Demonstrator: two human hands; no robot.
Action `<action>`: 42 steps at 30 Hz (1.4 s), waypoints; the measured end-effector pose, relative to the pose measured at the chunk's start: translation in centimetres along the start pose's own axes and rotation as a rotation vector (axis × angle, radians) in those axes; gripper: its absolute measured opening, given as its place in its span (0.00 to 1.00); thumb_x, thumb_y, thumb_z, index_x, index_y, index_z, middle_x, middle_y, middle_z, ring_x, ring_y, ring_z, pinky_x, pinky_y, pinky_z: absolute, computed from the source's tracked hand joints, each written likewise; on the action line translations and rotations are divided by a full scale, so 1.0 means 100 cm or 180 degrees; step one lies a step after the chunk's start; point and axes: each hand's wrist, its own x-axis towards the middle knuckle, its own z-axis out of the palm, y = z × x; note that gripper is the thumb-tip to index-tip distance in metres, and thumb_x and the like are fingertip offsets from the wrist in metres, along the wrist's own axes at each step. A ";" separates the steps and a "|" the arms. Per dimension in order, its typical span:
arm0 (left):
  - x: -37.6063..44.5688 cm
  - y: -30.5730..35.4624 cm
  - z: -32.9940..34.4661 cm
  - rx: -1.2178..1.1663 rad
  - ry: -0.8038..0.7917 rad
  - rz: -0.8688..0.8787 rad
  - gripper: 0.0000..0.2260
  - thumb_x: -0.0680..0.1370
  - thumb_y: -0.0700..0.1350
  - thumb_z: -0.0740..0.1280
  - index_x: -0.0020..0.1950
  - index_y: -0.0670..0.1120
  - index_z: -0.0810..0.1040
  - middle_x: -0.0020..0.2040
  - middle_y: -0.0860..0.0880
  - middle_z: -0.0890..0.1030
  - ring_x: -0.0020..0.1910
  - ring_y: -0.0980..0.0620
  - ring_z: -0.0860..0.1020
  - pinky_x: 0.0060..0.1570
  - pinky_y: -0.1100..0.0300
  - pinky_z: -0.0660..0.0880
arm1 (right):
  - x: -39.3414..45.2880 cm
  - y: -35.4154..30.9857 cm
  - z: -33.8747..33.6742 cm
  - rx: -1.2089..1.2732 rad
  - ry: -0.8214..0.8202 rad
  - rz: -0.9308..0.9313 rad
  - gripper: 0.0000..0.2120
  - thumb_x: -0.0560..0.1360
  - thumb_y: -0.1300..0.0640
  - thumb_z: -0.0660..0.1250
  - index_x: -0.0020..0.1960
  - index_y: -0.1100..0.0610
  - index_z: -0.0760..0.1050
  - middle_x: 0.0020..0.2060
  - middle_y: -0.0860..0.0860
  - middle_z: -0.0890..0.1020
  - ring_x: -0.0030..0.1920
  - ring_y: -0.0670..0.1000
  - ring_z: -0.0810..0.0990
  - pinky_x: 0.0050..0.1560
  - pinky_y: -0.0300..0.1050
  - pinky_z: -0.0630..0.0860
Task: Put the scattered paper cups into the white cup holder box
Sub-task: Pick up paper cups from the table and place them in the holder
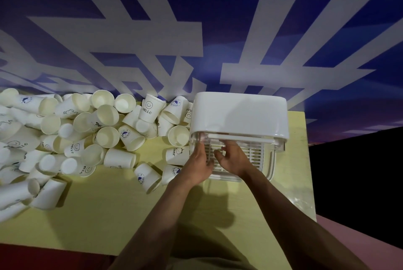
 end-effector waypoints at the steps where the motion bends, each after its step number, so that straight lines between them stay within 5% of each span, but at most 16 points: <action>1: 0.002 -0.001 -0.002 -0.0009 -0.0006 0.0008 0.36 0.80 0.41 0.66 0.80 0.50 0.46 0.72 0.48 0.66 0.66 0.48 0.73 0.64 0.51 0.74 | 0.002 0.000 0.000 0.0004 -0.0008 0.0012 0.14 0.80 0.59 0.67 0.62 0.65 0.76 0.54 0.68 0.82 0.55 0.67 0.81 0.54 0.61 0.79; 4: 0.003 -0.002 -0.006 -0.0071 -0.0040 0.0004 0.42 0.81 0.42 0.66 0.81 0.50 0.38 0.76 0.48 0.64 0.67 0.51 0.72 0.64 0.57 0.72 | 0.003 -0.001 -0.003 -0.0034 0.0001 -0.0103 0.06 0.79 0.58 0.67 0.54 0.59 0.77 0.47 0.62 0.84 0.52 0.66 0.82 0.50 0.58 0.80; 9: -0.003 -0.005 -0.004 -0.0072 0.0044 0.0240 0.43 0.80 0.41 0.67 0.82 0.54 0.38 0.78 0.49 0.60 0.69 0.50 0.72 0.65 0.54 0.73 | -0.006 -0.001 -0.005 -0.0051 -0.0007 -0.0178 0.19 0.81 0.60 0.68 0.69 0.65 0.73 0.60 0.57 0.80 0.58 0.59 0.81 0.59 0.52 0.78; 13: -0.021 -0.010 -0.002 -0.0144 0.0156 0.0476 0.40 0.81 0.41 0.67 0.83 0.52 0.43 0.78 0.56 0.56 0.71 0.62 0.64 0.65 0.71 0.64 | -0.025 0.010 0.002 -0.0074 0.0015 -0.0440 0.30 0.80 0.54 0.69 0.77 0.62 0.63 0.73 0.58 0.71 0.73 0.58 0.71 0.71 0.58 0.72; 17: -0.049 -0.023 -0.004 -0.0344 0.0285 0.0469 0.38 0.80 0.45 0.69 0.82 0.56 0.49 0.79 0.58 0.57 0.67 0.56 0.73 0.65 0.57 0.75 | -0.053 0.021 0.012 -0.0057 0.0293 -0.0801 0.37 0.80 0.53 0.70 0.83 0.56 0.56 0.78 0.49 0.64 0.76 0.54 0.68 0.73 0.55 0.71; 20: -0.079 -0.037 -0.012 -0.0456 0.0519 0.0478 0.34 0.80 0.46 0.70 0.81 0.58 0.56 0.76 0.60 0.61 0.63 0.60 0.76 0.56 0.60 0.79 | -0.076 0.015 0.025 -0.0110 0.0636 -0.1148 0.33 0.81 0.53 0.69 0.81 0.53 0.60 0.74 0.44 0.67 0.71 0.50 0.72 0.68 0.51 0.74; 26: -0.136 -0.099 -0.037 -0.0356 0.1177 0.0377 0.28 0.77 0.39 0.72 0.74 0.54 0.69 0.66 0.56 0.71 0.60 0.58 0.75 0.55 0.68 0.74 | -0.099 -0.009 0.083 -0.0592 0.0730 -0.1494 0.28 0.80 0.52 0.69 0.77 0.55 0.67 0.67 0.52 0.74 0.65 0.54 0.74 0.66 0.51 0.75; 31: -0.154 -0.154 -0.064 0.0113 0.1370 0.0088 0.28 0.73 0.38 0.74 0.72 0.49 0.73 0.67 0.51 0.72 0.59 0.51 0.70 0.61 0.50 0.74 | -0.091 -0.028 0.133 -0.1420 0.0320 -0.1557 0.32 0.75 0.52 0.72 0.76 0.57 0.66 0.68 0.60 0.72 0.63 0.61 0.72 0.59 0.58 0.79; 34: -0.150 -0.171 -0.076 0.0360 0.1232 0.0099 0.29 0.74 0.40 0.74 0.73 0.50 0.71 0.73 0.50 0.68 0.64 0.48 0.66 0.67 0.49 0.70 | -0.077 -0.038 0.153 -0.1654 0.0114 -0.1400 0.38 0.70 0.58 0.76 0.77 0.58 0.65 0.68 0.63 0.71 0.64 0.64 0.74 0.57 0.59 0.80; 38: -0.136 -0.183 -0.082 0.0619 0.0868 0.0411 0.32 0.75 0.38 0.72 0.76 0.53 0.69 0.79 0.52 0.57 0.74 0.50 0.56 0.70 0.61 0.60 | -0.060 -0.042 0.179 -0.2196 0.0179 -0.1156 0.41 0.69 0.60 0.74 0.78 0.51 0.63 0.67 0.62 0.74 0.60 0.64 0.76 0.58 0.60 0.78; 42: -0.118 -0.192 -0.081 0.1096 0.0503 0.0496 0.37 0.74 0.36 0.71 0.79 0.58 0.63 0.82 0.54 0.46 0.79 0.47 0.49 0.77 0.52 0.58 | -0.064 -0.042 0.194 -0.2598 0.0232 -0.0658 0.36 0.72 0.60 0.68 0.77 0.48 0.61 0.66 0.59 0.74 0.60 0.63 0.75 0.55 0.58 0.76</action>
